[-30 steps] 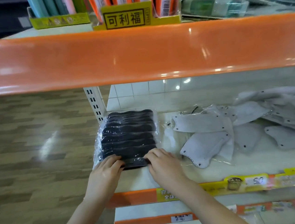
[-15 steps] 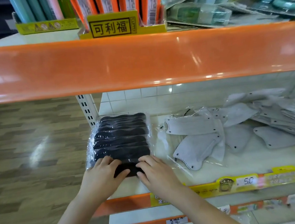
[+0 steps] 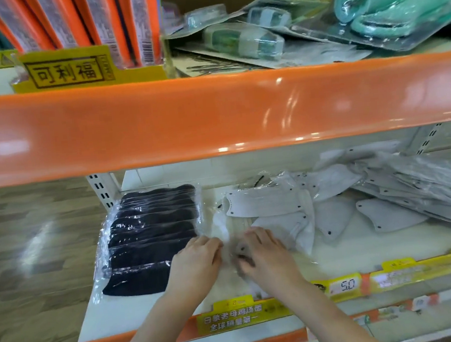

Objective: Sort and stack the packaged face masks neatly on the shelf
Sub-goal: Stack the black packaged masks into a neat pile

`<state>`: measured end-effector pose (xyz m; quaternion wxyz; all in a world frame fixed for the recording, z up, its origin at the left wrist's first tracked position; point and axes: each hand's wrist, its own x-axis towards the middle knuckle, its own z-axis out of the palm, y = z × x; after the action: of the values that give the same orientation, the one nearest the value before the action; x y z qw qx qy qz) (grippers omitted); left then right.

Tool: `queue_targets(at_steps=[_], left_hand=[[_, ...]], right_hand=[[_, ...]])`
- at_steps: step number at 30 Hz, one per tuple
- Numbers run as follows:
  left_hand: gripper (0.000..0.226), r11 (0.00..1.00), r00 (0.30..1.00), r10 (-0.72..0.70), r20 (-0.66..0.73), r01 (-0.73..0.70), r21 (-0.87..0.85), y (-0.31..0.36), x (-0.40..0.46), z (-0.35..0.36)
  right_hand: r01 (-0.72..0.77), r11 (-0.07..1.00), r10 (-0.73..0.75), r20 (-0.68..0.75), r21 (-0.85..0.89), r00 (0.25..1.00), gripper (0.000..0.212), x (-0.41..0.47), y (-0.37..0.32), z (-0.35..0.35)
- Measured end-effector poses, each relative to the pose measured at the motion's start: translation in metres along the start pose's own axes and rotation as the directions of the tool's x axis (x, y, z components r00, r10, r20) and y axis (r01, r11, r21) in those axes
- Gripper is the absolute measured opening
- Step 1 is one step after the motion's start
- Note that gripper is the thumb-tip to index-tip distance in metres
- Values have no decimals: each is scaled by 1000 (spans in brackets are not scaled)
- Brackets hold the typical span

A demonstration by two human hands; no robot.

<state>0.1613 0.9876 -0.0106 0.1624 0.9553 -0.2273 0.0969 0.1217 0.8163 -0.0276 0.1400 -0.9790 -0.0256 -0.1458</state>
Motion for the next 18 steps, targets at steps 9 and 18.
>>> queue_targets(at_steps=[9,18], left_hand=[[36,992,993,121,1,-121,-48,57,8,41],[36,992,991,124,-42,-125,-22,63,3,58]], right_hand=[[-62,993,61,-20,-101,998,63,-20,53,-6],[-46,998,44,-42,-52,998,52,-22,54,-5]])
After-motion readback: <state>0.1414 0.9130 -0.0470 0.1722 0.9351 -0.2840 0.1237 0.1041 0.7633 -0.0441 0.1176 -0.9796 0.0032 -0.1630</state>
